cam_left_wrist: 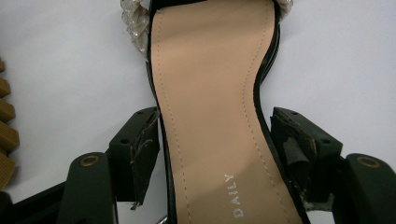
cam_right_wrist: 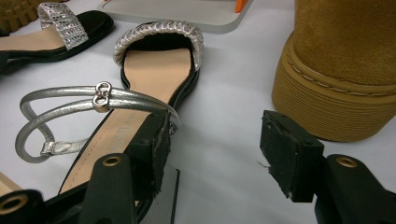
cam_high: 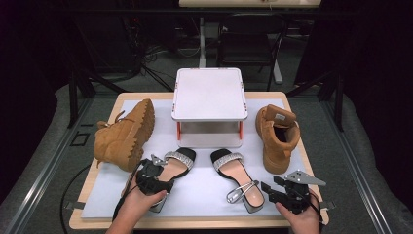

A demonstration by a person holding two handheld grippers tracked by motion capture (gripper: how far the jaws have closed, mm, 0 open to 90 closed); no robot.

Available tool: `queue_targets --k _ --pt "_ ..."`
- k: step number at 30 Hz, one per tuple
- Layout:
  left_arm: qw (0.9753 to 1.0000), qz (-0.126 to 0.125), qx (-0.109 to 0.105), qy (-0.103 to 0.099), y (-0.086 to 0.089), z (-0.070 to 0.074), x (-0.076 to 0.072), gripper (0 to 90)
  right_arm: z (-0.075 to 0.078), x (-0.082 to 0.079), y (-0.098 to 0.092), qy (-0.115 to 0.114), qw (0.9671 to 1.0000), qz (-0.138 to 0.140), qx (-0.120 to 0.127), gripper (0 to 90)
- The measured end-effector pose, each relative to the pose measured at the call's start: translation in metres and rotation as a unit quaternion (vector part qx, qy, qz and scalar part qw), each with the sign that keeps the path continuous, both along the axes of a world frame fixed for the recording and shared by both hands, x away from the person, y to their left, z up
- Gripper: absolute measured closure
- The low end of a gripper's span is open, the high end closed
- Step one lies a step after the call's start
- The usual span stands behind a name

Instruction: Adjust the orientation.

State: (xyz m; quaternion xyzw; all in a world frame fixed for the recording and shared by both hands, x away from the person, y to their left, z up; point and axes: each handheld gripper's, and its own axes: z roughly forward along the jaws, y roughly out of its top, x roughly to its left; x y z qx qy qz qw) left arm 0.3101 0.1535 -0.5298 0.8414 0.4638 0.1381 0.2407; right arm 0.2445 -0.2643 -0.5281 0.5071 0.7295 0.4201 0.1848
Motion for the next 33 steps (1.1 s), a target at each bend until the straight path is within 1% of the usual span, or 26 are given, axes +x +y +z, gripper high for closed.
queue_targets --k 5,7,11,12,13,15,17,19,20,23,29,33 --pt "0.9999 0.008 -0.008 -0.002 0.0 -0.003 -0.001 33.6 0.002 0.0 0.002 -0.002 1.0 0.004 -0.001 41.4" --pt "0.9999 0.008 -0.006 -0.006 0.0 -0.003 -0.002 33.8 0.003 0.001 0.003 0.0 1.0 0.006 -0.003 40.1" --pt "0.9999 0.008 0.003 -0.013 -0.002 -0.004 -0.004 33.8 0.008 0.003 0.009 0.014 0.9997 0.013 -0.013 38.0" --pt "0.9998 0.01 0.005 -0.015 -0.003 -0.004 -0.004 33.9 0.009 0.003 0.01 0.013 0.9998 0.011 -0.012 36.7" --pt "0.9998 0.01 0.007 -0.015 -0.003 -0.004 -0.004 34.0 0.012 0.004 0.011 0.021 0.9996 0.01 -0.015 35.0" --pt "0.9997 0.012 0.01 -0.018 -0.004 -0.005 -0.005 34.3 0.016 0.007 0.013 0.037 0.9992 0.004 -0.014 33.0" --pt "0.9996 0.014 0.012 -0.021 -0.005 -0.005 -0.005 34.6 0.019 0.008 0.014 0.036 0.9992 0.002 -0.014 33.1" --pt "0.9996 0.017 0.011 -0.022 -0.005 -0.005 -0.006 35.3 0.023 0.009 0.014 0.035 0.9991 0.0 -0.026 33.1" --pt "0.9995 0.017 0.012 -0.022 -0.005 -0.005 -0.006 35.6 0.026 0.01 0.016 0.031 0.9992 -0.003 -0.027 33.1" --pt "0.9995 0.02 0.013 -0.023 -0.006 -0.005 -0.006 35.8 0.03 0.012 0.018 0.03 0.9991 -0.002 -0.03 33.1" --pt "0.9994 0.022 0.011 -0.024 -0.005 -0.005 -0.006 36.1 0.037 0.02 0.033 0.028 0.9985 0.004 -0.048 32.9" --pt "0.9994 0.023 0.008 -0.023 -0.005 -0.005 -0.006 36.2 0.037 0.026 0.043 0.036 0.9979 0.009 -0.053 31.9"
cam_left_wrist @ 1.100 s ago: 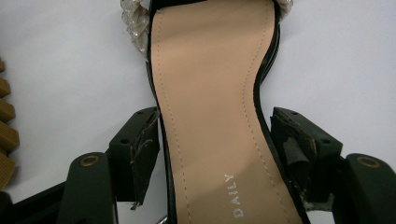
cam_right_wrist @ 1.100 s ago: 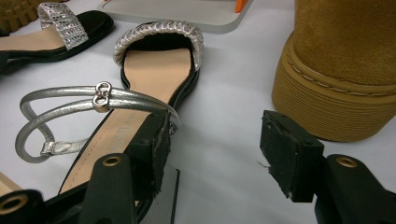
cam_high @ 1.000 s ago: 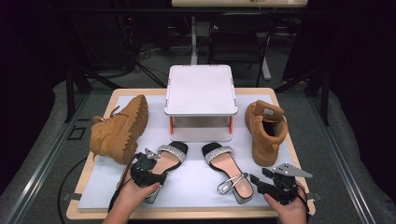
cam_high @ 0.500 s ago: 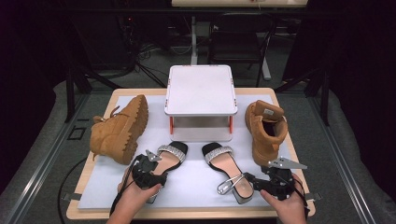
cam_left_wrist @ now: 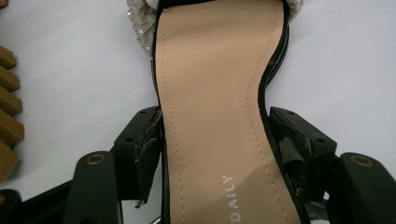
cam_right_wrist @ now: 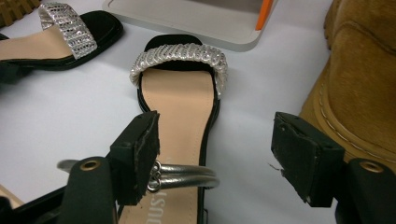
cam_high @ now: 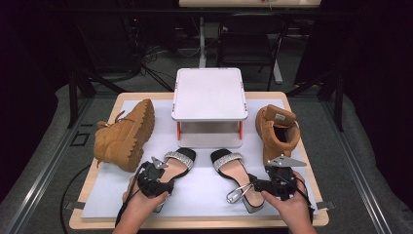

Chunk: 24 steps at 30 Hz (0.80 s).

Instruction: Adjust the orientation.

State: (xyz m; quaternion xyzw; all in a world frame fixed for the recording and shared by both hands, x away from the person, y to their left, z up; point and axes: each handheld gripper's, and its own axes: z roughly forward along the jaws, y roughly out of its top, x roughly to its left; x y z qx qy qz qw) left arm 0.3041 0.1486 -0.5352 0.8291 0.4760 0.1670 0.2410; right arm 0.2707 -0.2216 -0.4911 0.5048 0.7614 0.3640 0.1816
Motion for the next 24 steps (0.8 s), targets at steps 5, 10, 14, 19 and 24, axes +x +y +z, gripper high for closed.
queue_targets --k 5,10,14,19,24 --pt "1.0 0.001 0.001 0.001 0.0 0.0 0.0 36.3 -0.002 0.005 0.012 0.007 0.9999 0.009 -0.004 30.2" --pt "1.0 0.001 0.001 0.0 -0.001 0.0 0.0 36.4 -0.004 0.008 0.018 0.013 0.9998 0.013 -0.012 29.9" --pt "1.0 0.002 0.001 0.0 -0.001 0.0 0.0 36.4 -0.007 0.012 0.026 0.013 0.9996 0.02 -0.017 29.9" --pt "1.0 0.002 0.002 0.0 -0.001 0.0 0.0 36.4 -0.014 0.017 0.033 0.03 0.9987 0.023 -0.034 29.5" --pt "1.0 0.001 0.003 0.001 -0.001 0.0 0.0 36.4 -0.019 0.019 0.04 0.041 0.9977 0.03 -0.046 29.2"
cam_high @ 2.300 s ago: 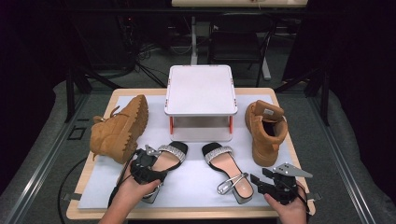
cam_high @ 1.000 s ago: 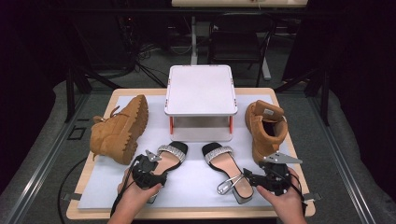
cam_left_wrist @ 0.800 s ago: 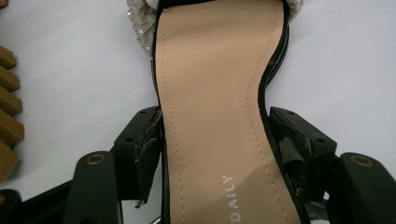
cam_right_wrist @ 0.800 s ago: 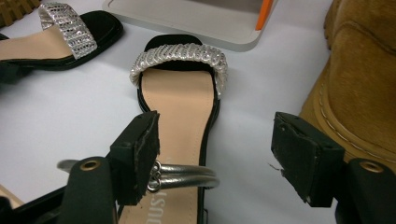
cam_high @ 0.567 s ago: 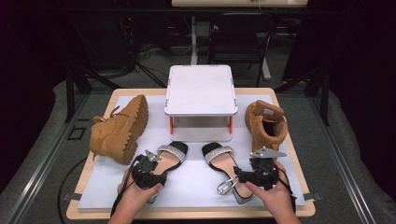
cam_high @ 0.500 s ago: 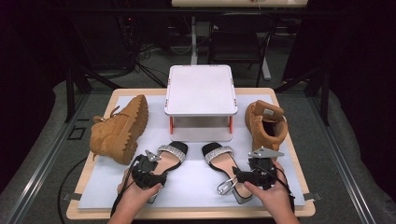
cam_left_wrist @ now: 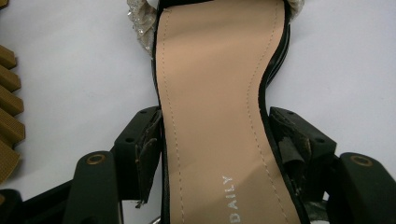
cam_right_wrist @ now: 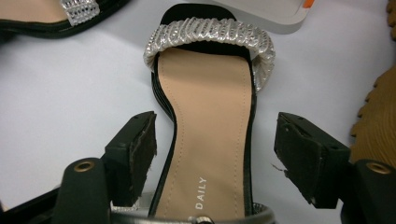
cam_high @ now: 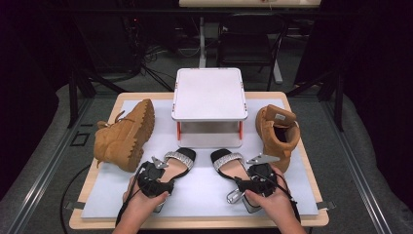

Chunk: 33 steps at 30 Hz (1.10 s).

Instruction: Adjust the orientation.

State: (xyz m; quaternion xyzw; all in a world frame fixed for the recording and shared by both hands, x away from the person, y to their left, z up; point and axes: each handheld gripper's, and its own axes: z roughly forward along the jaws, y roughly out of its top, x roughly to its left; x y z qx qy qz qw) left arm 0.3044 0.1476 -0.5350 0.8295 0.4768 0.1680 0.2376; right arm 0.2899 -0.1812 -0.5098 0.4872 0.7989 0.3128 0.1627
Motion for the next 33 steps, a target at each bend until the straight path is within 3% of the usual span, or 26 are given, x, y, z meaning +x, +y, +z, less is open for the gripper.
queue_targets --k 9,33 --pt "1.0 0.001 -0.001 0.001 0.0 0.0 0.0 36.4 -0.01 0.007 0.009 0.022 0.9993 -0.001 -0.031 27.7" --pt "1.0 0.002 0.0 -0.001 0.0 0.0 0.0 36.4 -0.022 0.012 0.017 0.049 0.9965 -0.02 -0.064 27.3"
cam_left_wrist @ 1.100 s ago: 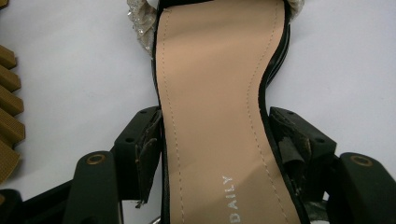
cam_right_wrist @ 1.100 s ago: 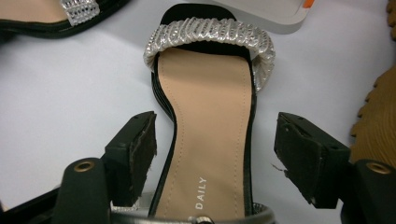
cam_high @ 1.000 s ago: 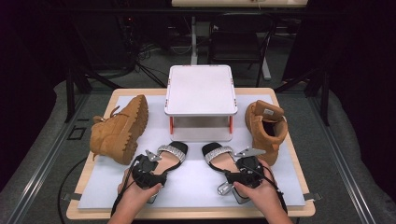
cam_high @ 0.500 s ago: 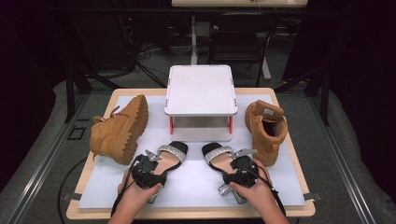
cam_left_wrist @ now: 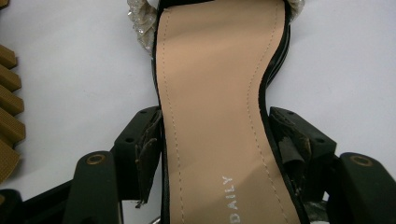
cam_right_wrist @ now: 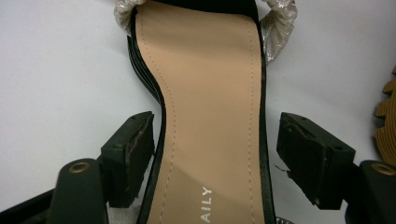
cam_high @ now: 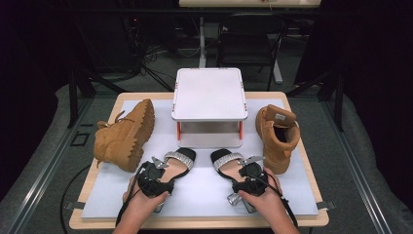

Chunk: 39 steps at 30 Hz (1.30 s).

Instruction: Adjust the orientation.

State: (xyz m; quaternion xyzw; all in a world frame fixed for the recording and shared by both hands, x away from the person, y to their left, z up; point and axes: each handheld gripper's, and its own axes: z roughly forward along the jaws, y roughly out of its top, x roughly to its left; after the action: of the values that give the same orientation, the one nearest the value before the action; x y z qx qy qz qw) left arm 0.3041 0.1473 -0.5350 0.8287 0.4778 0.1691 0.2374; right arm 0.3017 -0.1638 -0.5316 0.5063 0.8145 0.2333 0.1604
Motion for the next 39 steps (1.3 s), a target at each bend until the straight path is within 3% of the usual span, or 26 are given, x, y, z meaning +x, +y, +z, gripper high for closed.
queue_targets --k 5,15,26,36,39 --pt "1.0 0.0 0.0 0.0 -0.0002 0.0 -0.0002 36.4 -0.0056 -0.001 -0.0019 0.003 0.9997 -0.009 0.023 28.6" --pt "1.0 0.001 -0.003 -0.001 0.0002 -0.0002 -0.0001 35.9 -0.005 -0.0028 -0.0005 0.003 0.9997 -0.008 0.022 33.6" --pt "1.0 0.005 -0.003 -0.001 0.0 -0.0001 -0.0003 36.7 -0.0064 -0.0051 0.0027 0.005 0.9998 -0.01 0.014 32.3" --pt "0.9998 0.017 -0.003 -0.006 -0.0013 0.0 -0.0019 38.2 -0.0053 -0.0065 0.0017 0.003 0.9993 -0.033 0.02 38.1" --pt "0.9998 0.019 -0.005 -0.006 -0.001 0.0 -0.0022 38.5 -0.0047 -0.0068 0.0002 0.0 0.9985 -0.044 0.033 40.8"
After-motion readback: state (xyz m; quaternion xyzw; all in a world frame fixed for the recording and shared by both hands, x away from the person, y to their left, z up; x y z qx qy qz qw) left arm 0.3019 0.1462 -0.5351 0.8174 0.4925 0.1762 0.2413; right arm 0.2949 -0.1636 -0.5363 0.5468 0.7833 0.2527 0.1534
